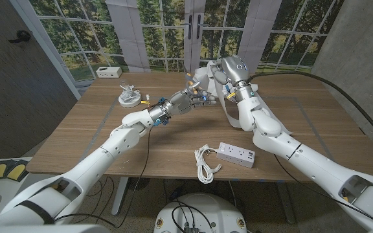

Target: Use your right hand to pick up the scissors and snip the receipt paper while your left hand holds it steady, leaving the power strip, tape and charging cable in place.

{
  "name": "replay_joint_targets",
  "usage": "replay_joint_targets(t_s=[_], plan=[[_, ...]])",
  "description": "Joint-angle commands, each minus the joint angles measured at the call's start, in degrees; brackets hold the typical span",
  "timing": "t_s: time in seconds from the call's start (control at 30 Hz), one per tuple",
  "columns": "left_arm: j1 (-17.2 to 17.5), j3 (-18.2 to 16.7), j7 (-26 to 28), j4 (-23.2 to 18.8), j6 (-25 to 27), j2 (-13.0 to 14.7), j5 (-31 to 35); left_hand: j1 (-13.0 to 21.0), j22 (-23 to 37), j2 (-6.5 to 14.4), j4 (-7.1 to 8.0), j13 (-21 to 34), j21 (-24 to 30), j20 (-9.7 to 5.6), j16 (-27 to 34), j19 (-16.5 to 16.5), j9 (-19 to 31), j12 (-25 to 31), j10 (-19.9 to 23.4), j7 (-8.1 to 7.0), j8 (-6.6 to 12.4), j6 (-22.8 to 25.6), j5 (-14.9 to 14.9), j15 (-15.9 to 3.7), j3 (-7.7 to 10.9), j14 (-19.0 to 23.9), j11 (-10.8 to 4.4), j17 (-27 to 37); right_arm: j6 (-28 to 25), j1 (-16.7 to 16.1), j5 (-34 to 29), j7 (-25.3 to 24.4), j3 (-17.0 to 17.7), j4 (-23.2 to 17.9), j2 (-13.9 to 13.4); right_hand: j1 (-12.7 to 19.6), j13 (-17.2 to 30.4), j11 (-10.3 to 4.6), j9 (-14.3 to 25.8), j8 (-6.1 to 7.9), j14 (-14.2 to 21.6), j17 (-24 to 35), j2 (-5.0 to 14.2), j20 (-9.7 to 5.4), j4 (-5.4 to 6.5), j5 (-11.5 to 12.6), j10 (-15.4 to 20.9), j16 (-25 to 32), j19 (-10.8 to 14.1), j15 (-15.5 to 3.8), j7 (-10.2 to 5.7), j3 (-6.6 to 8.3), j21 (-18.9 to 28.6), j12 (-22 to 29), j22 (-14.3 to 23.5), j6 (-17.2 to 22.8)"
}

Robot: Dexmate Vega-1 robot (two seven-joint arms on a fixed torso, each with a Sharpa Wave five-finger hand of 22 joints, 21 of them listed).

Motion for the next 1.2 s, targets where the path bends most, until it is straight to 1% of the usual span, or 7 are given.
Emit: replay_joint_targets(t_s=[0.03, 0.1, 0.17, 0.3, 0.43, 0.5, 1.2], plan=[[0.8, -0.8, 0.2, -0.5, -0.7, 1.2, 0.2, -0.6, 0.1, -0.2, -6.60, -0.1, -0.1, 0.10, -0.3, 0.0, -0.5, 0.7, 2.8, 0.07, 0.17, 0.9, -0.5, -1.73, 13.51, 0.1, -4.46, -0.2, -2.0, 0.1, 1.2, 1.7, 0.2, -0.6, 0.6, 0.4, 0.1, -0.91, 0.1, -0.33, -0.3, 0.1, 0.61, 0.19, -0.07, -0.1, -1.1, 0.1, -0.2, -2.86, 0.06, 0.24, -0.1, 0.1, -0.1, 0.2], [1.4, -0.8, 0.8, -1.6, -0.1, 1.8, 0.2, -1.9, 0.1, -2.0, -6.57, -0.4, -0.1, 0.08, -0.4, -0.1, -1.0, 0.6, 2.9, 0.28, 0.02, 1.0, -0.6, -1.65, 12.43, 0.1, -4.37, -0.4, -2.0, 0.0, 1.5, 1.5, 0.4, -0.6, 0.4, 0.4, 0.2, -0.86, 0.1, -0.39, -0.4, 0.1, 0.70, 0.25, -0.05, -0.1, -1.2, 0.0, -0.2, -2.89, 0.04, 0.27, -0.1, 0.1, -0.1, 0.2], [1.7, -0.8, 1.1, -2.0, 0.0, 2.1, 0.2, -2.3, 0.1, -2.4, -6.62, -0.6, -0.2, 0.07, -0.5, -0.1, -1.2, 0.5, 2.9, 0.45, -0.16, 0.8, -0.5, -1.48, 12.23, 0.1, -4.24, -0.5, -1.7, -0.2, 2.1, 1.3, 0.7, -0.6, 0.2, 0.3, 0.1, -0.78, 0.1, -0.41, -0.4, 0.1, 0.70, 0.29, -0.04, -0.1, -1.2, 0.0, -0.3, -2.87, 0.12, 0.24, -0.1, 0.1, -0.1, 0.2], [1.7, -1.0, -0.5, -0.6, -0.9, 1.2, -0.8, -4.5, 0.0, -4.4, -6.19, -1.0, -0.4, 0.06, -0.9, -0.4, -1.8, 0.3, 2.8, 0.57, -0.43, 1.0, -0.5, -1.19, 10.82, -0.3, -4.32, -0.8, -1.2, -0.2, 2.7, 1.2, 0.9, -0.5, -0.3, 0.3, 0.1, -0.83, 0.2, -0.48, -0.5, 0.1, 0.71, 0.30, -0.02, -0.2, -1.2, 0.1, -0.2, -2.85, 0.03, 0.19, 0.0, 0.1, -0.1, 0.2], [2.3, -1.0, 0.1, -1.7, -0.9, 1.9, -0.4, -10.8, 0.0, -9.7, -5.01, -3.1, -0.9, -0.02, -1.0, -1.2, -4.2, -0.7, 2.8, 0.87, -2.86, 0.0, -0.2, -1.23, 6.79, -0.3, -3.83, -1.6, -1.0, -0.1, 3.1, 1.2, 1.0, -0.3, -0.5, 0.2, 0.0, -0.80, 0.2, -0.56, -0.4, 0.0, 0.77, 0.28, 0.01, -0.3, -1.3, 0.1, -0.2, -2.86, -0.01, 0.15, 0.0, 0.2, -0.1, 0.3], [2.3, -1.0, 0.2, -1.9, -1.0, 2.1, -0.1, -12.5, 0.0, -10.8, -4.66, -3.3, -1.0, -0.03, -1.0, -1.3, -4.9, -0.7, 2.8, 1.32, -3.46, 0.0, -0.1, -1.20, 5.77, -0.2, -3.85, -1.8, -1.0, 0.0, 3.0, 1.1, 0.9, -0.2, -0.5, 0.2, -0.1, -0.84, 0.1, -0.60, -0.4, 0.1, 0.71, 0.25, -0.03, -0.3, -1.2, 0.2, -0.2, -2.84, -0.06, 0.12, 0.0, 0.2, -0.1, 0.3], [4.6, -2.0, 1.3, -2.6, -2.6, 2.5, -1.0, -12.8, 0.0, -10.5, -5.69, -4.0, -1.2, -0.05, -0.8, -1.5, -7.0, -0.7, 3.2, 1.31, -4.73, 1.0, 0.6, -0.82, 5.79, -0.2, -3.45, -2.2, -1.6, 1.1, 1.5, 1.3, -1.0, 1.3, 0.5, 0.1, -0.4, -0.91, 0.4, -0.69, -0.5, 0.0, 0.75, 0.17, -0.03, -0.5, -1.0, 0.3, 0.0, -2.88, -0.01, 0.29, 0.3, 0.3, -0.1, 0.6]])
